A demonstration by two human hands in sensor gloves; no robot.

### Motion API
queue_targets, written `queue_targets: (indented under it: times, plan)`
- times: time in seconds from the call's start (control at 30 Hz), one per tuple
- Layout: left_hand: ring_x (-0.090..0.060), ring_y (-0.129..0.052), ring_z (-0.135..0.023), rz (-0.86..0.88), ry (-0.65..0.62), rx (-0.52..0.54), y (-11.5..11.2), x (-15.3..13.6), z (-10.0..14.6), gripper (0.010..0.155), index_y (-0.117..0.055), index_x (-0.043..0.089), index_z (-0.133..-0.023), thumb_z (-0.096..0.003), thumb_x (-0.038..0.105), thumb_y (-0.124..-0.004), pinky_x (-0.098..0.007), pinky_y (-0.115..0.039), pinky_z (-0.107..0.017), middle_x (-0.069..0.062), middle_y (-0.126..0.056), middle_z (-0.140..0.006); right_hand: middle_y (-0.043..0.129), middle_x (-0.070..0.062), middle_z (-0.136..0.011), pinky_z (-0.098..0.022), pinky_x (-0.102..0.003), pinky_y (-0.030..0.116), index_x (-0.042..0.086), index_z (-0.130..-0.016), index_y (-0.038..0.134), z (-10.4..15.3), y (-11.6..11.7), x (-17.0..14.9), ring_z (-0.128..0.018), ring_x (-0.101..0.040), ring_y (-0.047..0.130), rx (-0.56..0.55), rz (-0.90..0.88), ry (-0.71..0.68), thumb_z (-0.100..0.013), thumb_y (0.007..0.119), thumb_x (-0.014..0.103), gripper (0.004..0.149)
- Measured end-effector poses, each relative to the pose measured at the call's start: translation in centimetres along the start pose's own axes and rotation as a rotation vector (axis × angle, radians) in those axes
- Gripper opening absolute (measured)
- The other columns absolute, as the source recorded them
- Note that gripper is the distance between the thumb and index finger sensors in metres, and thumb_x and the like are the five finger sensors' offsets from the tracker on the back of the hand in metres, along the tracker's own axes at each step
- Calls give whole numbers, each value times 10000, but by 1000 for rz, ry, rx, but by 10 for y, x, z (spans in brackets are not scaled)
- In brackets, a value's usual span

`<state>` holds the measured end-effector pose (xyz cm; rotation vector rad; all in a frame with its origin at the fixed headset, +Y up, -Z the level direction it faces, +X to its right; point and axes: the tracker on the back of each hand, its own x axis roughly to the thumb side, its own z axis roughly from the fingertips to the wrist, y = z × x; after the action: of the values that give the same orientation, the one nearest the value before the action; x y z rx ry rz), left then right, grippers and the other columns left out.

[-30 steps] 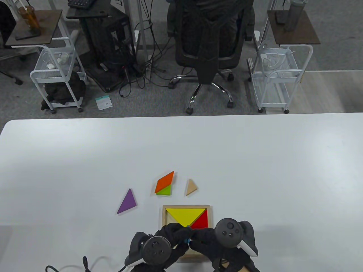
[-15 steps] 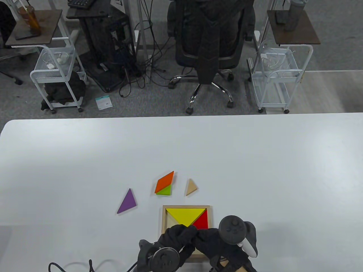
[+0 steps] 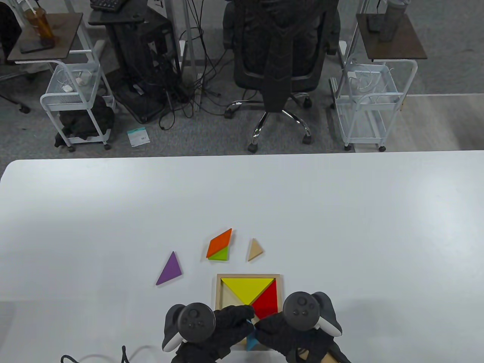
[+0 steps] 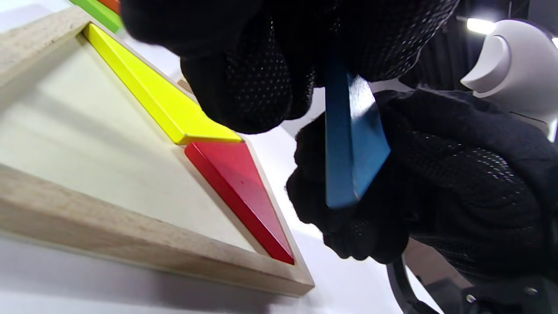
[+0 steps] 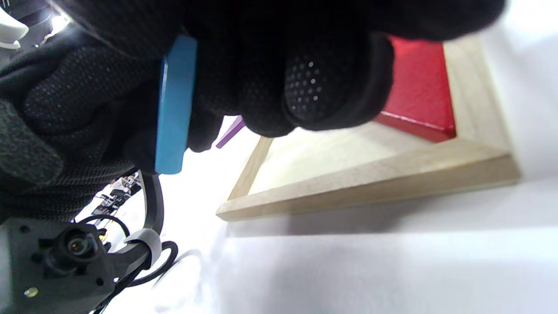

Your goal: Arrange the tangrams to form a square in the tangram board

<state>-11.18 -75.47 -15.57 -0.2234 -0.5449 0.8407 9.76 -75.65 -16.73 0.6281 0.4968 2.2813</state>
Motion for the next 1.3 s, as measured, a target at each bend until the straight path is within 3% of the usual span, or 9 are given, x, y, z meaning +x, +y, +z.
queue_targets:
  times: [0.3, 0.47, 0.67, 0.73, 0.8, 0.9, 1.03, 1.2, 1.3]
  plan:
    - [-200, -1044, -363, 177, 80, -95, -6, -8, -1, 470, -789, 89, -858, -495, 385, -827, -175, -920, -175, -91, -970, -657, 951, -149, -647, -214, -317, 804, 138, -715, 872, 8, -16, -3, -409, -282, 949, -136, -56, 25, -390, 736, 431, 458]
    - [-203, -1054, -343, 253, 161, -177, -16, -11, -2, 476, -793, 63, -856, -505, 383, -816, -172, -927, -163, -106, -983, -647, 953, -147, -641, -213, -315, 802, 139, -714, 872, 8, -15, -4, -403, -277, 947, -143, -51, 31, -391, 736, 427, 454]
    - [-215, -1046, -321, 274, 162, -237, -20, -12, -3, 479, -818, 39, -857, -525, 382, -788, -183, -922, -160, -111, -995, -618, 957, -146, -635, -209, -316, 804, 141, -711, 876, 7, -12, -3, -399, -275, 950, -131, -35, 33, -394, 732, 429, 452]
    - [-207, -1046, -302, 270, 163, -192, -16, -13, -2, 475, -830, 35, -845, -522, 382, -789, -178, -920, -146, -104, -1002, -598, 901, -160, -721, -275, -350, 789, 135, -775, 830, 9, -12, 0, -490, -312, 913, -179, -30, 25, -391, 753, 433, 491]
    - [-205, -1044, -285, 274, 183, -164, -12, -16, -1, 473, -838, 28, -836, -525, 380, -784, -177, -916, -134, -103, -1006, -582, 691, -144, -943, -459, -412, 716, 172, -945, 640, 14, -11, 8, -742, -348, 759, -190, 44, -27, -365, 816, 438, 662]
    - [-205, -1042, -276, 297, 210, -167, -7, -21, 2, 474, -839, 20, -833, -528, 378, -781, -178, -913, -129, -104, -1008, -574, 592, -66, -1032, -562, -413, 674, 254, -993, 554, 21, -5, 26, -866, -309, 674, -237, 290, -49, -342, 857, 439, 741]
    - [-198, -1041, -249, 306, 235, -176, -6, -22, 3, 476, -851, 11, -818, -528, 382, -779, -172, -910, -109, -100, -1015, -549, 631, -27, -1020, -556, -389, 686, 285, -978, 581, 21, 8, 42, -858, -272, 705, -244, 495, -59, -332, 867, 431, 722]
    - [-198, -1041, -248, 327, 236, -202, -7, -23, 4, 478, -858, 4, -811, -527, 381, -777, -167, -908, -111, -100, -1016, -542, 770, -47, -905, -496, -369, 714, 258, -920, 685, 18, 14, 47, -725, -258, 807, -252, 518, -59, -345, 870, 388, 618]
    - [-278, -1031, -407, 254, 224, -160, -2, -19, 7, 487, -790, 37, -884, -544, 384, -742, -234, -920, -239, -147, -956, -690, 807, -69, -868, -462, -362, 727, 233, -909, 705, 15, 14, 45, -672, -261, 839, -268, 517, -24, -333, 877, 401, 624]
